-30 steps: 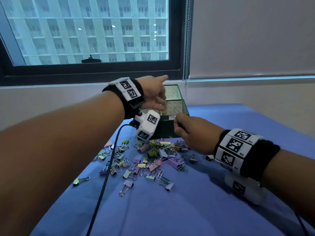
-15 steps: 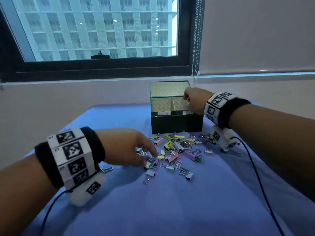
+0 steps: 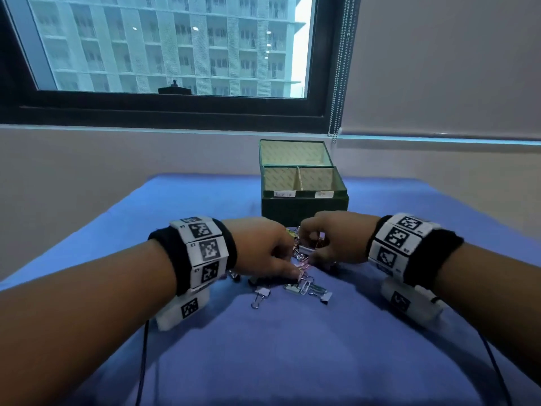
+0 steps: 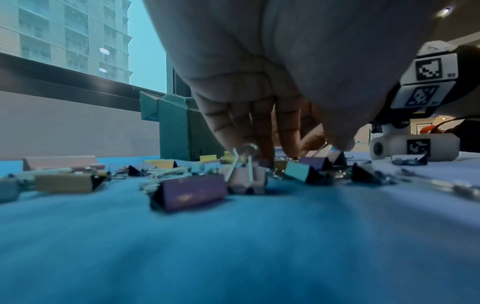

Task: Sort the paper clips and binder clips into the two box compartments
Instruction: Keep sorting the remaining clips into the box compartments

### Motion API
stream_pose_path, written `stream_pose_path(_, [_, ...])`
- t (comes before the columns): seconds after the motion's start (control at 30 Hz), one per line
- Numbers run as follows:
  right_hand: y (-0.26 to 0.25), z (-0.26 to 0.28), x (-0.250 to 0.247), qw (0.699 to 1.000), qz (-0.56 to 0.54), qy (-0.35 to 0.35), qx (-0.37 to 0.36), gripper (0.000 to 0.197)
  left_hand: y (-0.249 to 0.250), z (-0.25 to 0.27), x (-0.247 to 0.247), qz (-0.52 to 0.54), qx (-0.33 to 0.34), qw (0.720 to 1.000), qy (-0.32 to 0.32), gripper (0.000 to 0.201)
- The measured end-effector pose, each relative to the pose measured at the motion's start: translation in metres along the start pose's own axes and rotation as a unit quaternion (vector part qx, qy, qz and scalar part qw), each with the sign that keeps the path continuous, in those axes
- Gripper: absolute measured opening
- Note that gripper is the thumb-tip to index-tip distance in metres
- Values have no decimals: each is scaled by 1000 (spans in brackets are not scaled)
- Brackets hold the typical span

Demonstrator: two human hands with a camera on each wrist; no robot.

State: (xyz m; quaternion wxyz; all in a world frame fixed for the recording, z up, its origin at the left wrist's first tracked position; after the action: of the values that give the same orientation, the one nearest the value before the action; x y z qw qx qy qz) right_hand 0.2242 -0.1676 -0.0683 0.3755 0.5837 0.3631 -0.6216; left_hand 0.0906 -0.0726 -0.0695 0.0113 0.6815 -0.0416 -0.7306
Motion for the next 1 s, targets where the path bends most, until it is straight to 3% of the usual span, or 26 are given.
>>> stream_pose_path(0.2, [2, 1, -5, 994, -68, 86, -2, 9, 7, 1, 1, 45, 49, 998, -2, 39])
stream_pose_path(0.33, [10, -4, -11, 986, -72, 148, 23, 9, -2, 1, 1, 67, 16, 997, 30, 29])
stream_pose_path(0.43, [10, -3, -11, 988, -48, 141, 34, 14, -9, 1, -7, 37, -13, 993, 108, 26])
stream_pose_path(0.5, [5, -1, -9, 992, -58, 115, 13, 10, -18, 1, -11, -23, -58, 990, 128, 34])
stream_pose_path(0.57, [1, 0, -4, 996, -61, 62, 0, 14, -24, 1, -8, -32, -89, 990, 106, 43])
stream_pose_path(0.7, [-1, -2, 4, 999, -32, -4, 4, 25, -19, -4, 3, -12, -36, 999, 10, 39])
stream_pose_path(0.83, [0, 0, 1, 998, -60, 21, 7, 17, -22, -5, 1, -27, -58, 997, 38, 22])
stream_pose_path(1.0, [5, -1, -5, 993, -91, 72, 30, 15, -26, -5, 1, -52, -88, 994, 35, 19])
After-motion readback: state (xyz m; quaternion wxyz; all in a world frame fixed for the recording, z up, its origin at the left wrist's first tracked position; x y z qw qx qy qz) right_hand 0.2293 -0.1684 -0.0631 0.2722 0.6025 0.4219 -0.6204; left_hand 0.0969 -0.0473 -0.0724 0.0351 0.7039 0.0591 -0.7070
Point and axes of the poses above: each hand's wrist, its own z-axis away from the middle knuckle, its own x-axis out of the palm, y = z × x, the point moved 3 cm from there along -z, towards the middle knuckle, and after that the axes turned 13 degrees about x, right-handed, at the moved point
